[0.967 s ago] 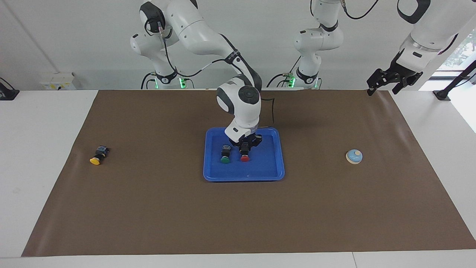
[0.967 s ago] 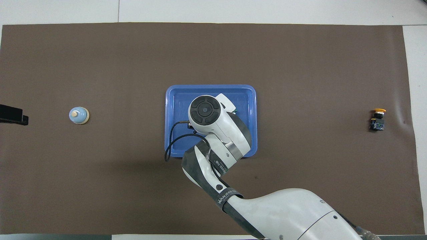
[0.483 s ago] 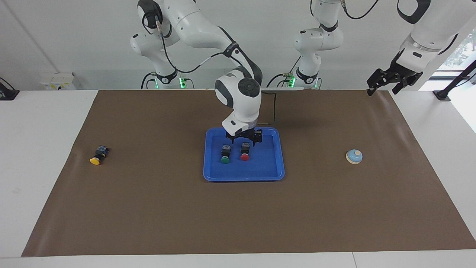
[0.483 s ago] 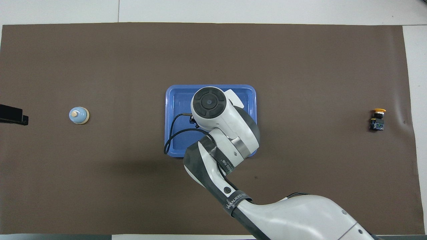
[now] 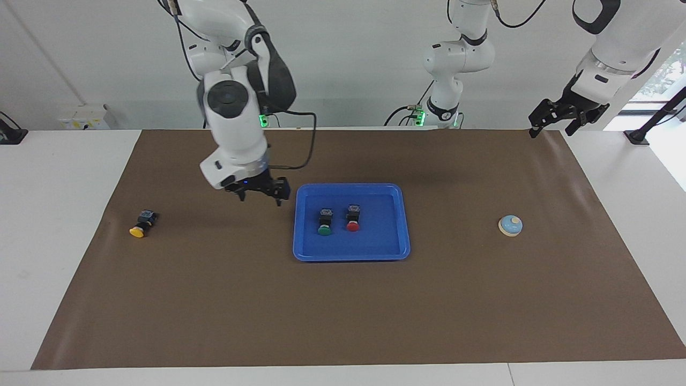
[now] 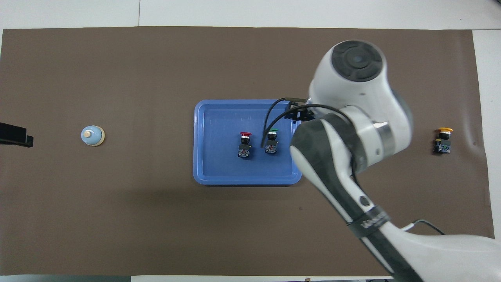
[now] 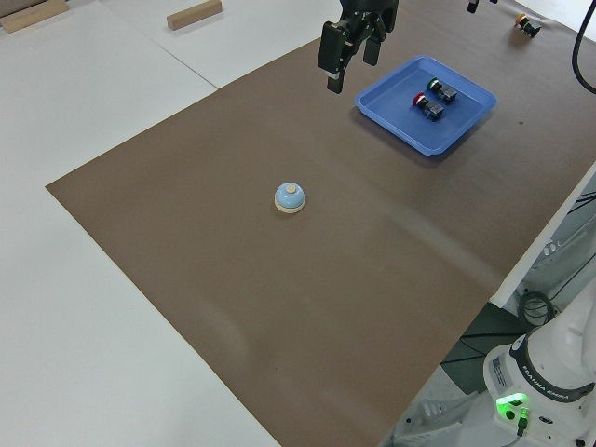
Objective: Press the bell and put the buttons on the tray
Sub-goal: 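Reach the right gripper to the yellow-topped button and grasp it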
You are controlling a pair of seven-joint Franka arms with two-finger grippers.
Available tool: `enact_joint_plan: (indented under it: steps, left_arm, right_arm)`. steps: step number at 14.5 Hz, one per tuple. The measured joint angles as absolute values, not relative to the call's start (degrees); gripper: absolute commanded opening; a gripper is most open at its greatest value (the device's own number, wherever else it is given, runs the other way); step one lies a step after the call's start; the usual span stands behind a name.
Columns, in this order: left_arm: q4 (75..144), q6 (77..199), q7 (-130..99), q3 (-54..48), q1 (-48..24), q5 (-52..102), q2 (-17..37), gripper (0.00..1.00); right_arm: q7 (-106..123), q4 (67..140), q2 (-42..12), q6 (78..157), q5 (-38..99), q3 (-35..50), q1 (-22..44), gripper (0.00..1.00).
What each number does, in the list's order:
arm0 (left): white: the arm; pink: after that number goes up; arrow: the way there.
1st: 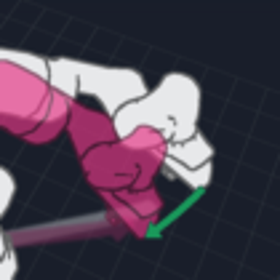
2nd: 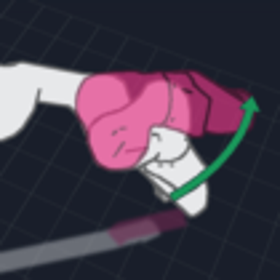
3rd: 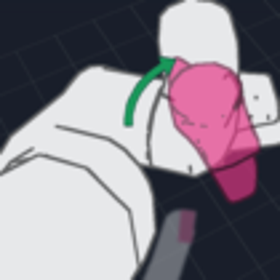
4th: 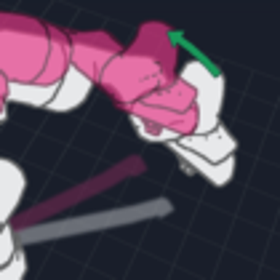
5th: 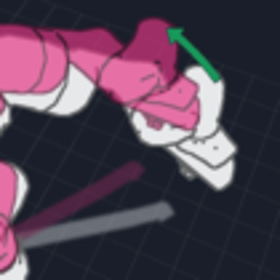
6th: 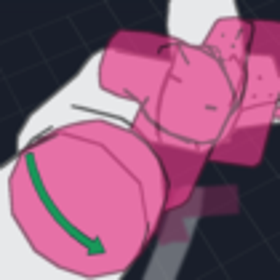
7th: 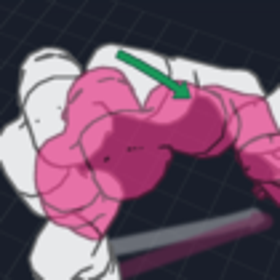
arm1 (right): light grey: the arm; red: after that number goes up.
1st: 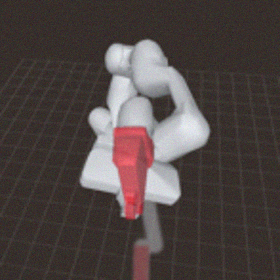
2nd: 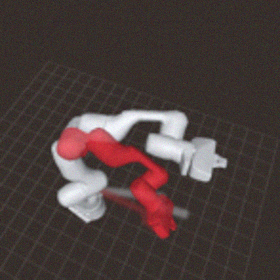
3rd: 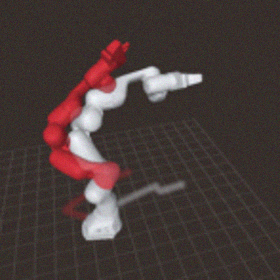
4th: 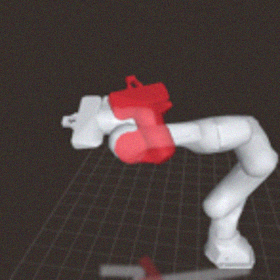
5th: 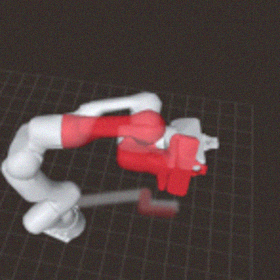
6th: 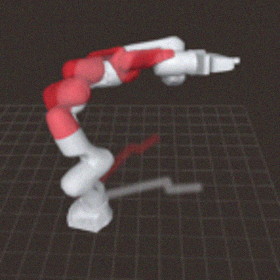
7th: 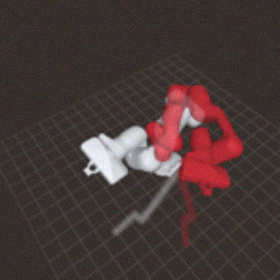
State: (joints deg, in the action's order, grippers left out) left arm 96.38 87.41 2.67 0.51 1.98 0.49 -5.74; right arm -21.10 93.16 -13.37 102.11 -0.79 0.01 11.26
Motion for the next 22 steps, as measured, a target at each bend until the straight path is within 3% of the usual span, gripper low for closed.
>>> enact_joint_plan:
  steps: [5,7,9,11,14,18,19,20,21,22]
  left_arm:
    - [96.4,87.4,2.7,0.5,2.0,0.5,-5.7,1.0]
    - [96.4,87.4,2.7,0.5,2.0,0.5,-5.7,1.0]
    - [96.4,87.4,2.7,0.5,2.0,0.5,-5.7,1.0]
    - [96.4,87.4,2.7,0.5,2.0,0.5,-5.7,1.0]
    - [96.4,87.4,2.7,0.5,2.0,0.5,-5.7,1.0]
    - [96.4,87.4,2.7,0.5,2.0,0.5,-5.7,1.0]
    - [96.4,87.4,2.7,0.5,2.0,0.5,-5.7,1.0]
    - [96.4,87.4,2.7,0.5,2.0,0.5,-5.7,1.0]
    - [96.4,87.4,2.7,0.5,2.0,0.5,-5.7,1.0]
    - [96.4,87.4,2.7,0.5,2.0,0.5,-5.7,1.0]
  right_arm:
    - [-1.9,97.8,-13.2,103.9,-2.5,-0.1,-5.1,1.0]
    - [4.6,102.7,-12.5,110.5,-3.3,0.0,-10.1,1.0]
    - [10.6,110.9,-10.8,122.0,-3.5,0.0,-14.6,1.0]
    - [13.1,118.1,-9.7,130.9,-3.5,0.0,-17.5,1.0]
    - [13.2,122.4,-9.6,136.8,-3.5,0.1,-19.5,0.99]
    - [14.0,124.1,-12.4,141.0,-3.5,0.2,-22.0,0.84]
    - [13.9,124.1,-13.0,141.3,-3.5,0.2,-22.0,0.75]
    - [13.9,124.1,-13.5,141.7,-3.4,0.3,-22.0,0.49]
    - [14.0,124.1,-13.8,142.0,-3.3,0.4,-22.0,0.16]
    - [13.9,124.1,-14.0,142.1,-3.2,0.5,-22.0,0.0]
